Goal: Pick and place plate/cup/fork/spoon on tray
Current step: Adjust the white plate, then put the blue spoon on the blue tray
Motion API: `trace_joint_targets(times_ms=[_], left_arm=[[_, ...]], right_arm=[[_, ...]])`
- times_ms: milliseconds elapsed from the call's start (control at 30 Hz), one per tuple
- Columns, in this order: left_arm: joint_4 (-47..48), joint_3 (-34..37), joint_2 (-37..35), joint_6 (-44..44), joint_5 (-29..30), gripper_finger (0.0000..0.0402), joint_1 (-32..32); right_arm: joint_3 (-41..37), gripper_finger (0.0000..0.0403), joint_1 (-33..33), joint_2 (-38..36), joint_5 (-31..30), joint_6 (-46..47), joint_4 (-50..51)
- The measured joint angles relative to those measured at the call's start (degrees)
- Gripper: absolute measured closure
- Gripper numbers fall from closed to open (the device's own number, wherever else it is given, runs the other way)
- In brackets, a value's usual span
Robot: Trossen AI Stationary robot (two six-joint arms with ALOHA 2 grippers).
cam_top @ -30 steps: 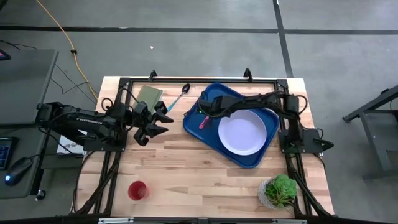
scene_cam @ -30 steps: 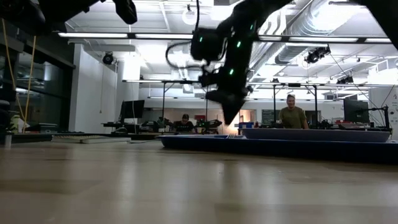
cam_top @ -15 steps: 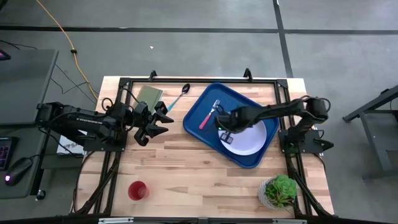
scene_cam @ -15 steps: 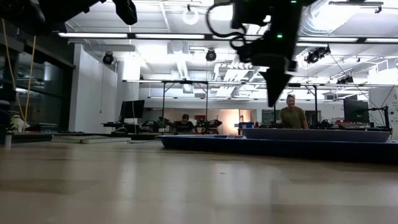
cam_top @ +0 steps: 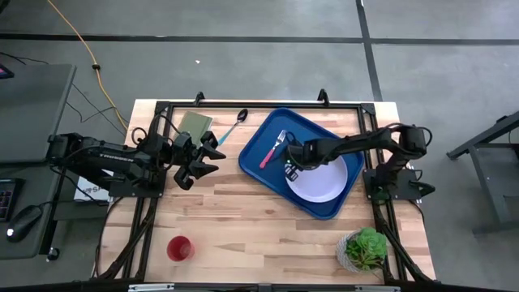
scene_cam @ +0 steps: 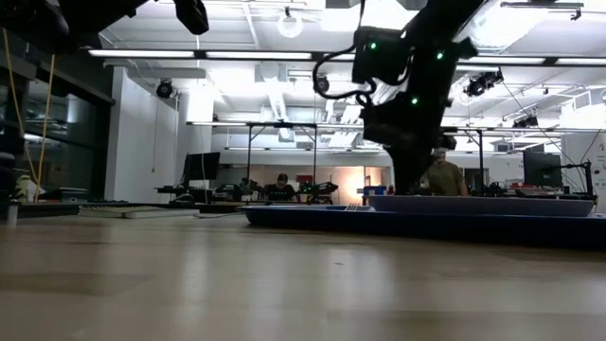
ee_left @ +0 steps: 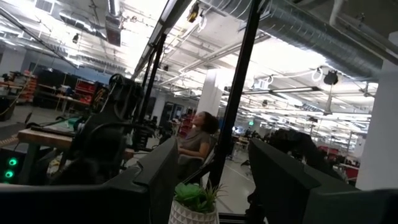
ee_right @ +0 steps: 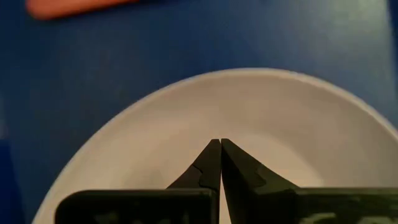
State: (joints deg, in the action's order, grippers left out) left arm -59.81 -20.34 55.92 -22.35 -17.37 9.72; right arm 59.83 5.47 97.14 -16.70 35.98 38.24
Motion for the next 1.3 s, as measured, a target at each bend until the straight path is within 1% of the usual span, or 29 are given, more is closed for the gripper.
trace_joint_targets(times_ms=[167,367,533,1033,1200,1300], left_arm=[[0.05,0.0,-0.02,0.02,0.0,0.0222,0.02],[0.0,0.0,0.0,0.02,0.0,0.0222,0.02],[0.02,0.0,-0.02,0.02,0.0,0.0222,0.02],[0.02,0.0,0.0,0.02,0.0,0.0222,0.02],[0.12,0.0,0.0,0.02,0.0,0.0222,0.0],[1.13,0.0,0.0,0.02,-0.31,0.0222,0.02]], right_arm=[[0.07,0.0403,1.96,1.99,0.21,-0.38,-1.9],[0.07,0.0403,2.41,3.67,0.21,-2.13,-6.29],[0.09,0.0403,2.41,3.89,0.23,-3.59,-10.49],[0.09,0.0403,2.8,3.89,-1.17,-7.03,-17.14],[0.09,0.0403,2.63,2.64,-4.09,-13.21,-19.24],[0.09,0.0403,1.82,-1.11,-7.29,-14.99,-15.98]])
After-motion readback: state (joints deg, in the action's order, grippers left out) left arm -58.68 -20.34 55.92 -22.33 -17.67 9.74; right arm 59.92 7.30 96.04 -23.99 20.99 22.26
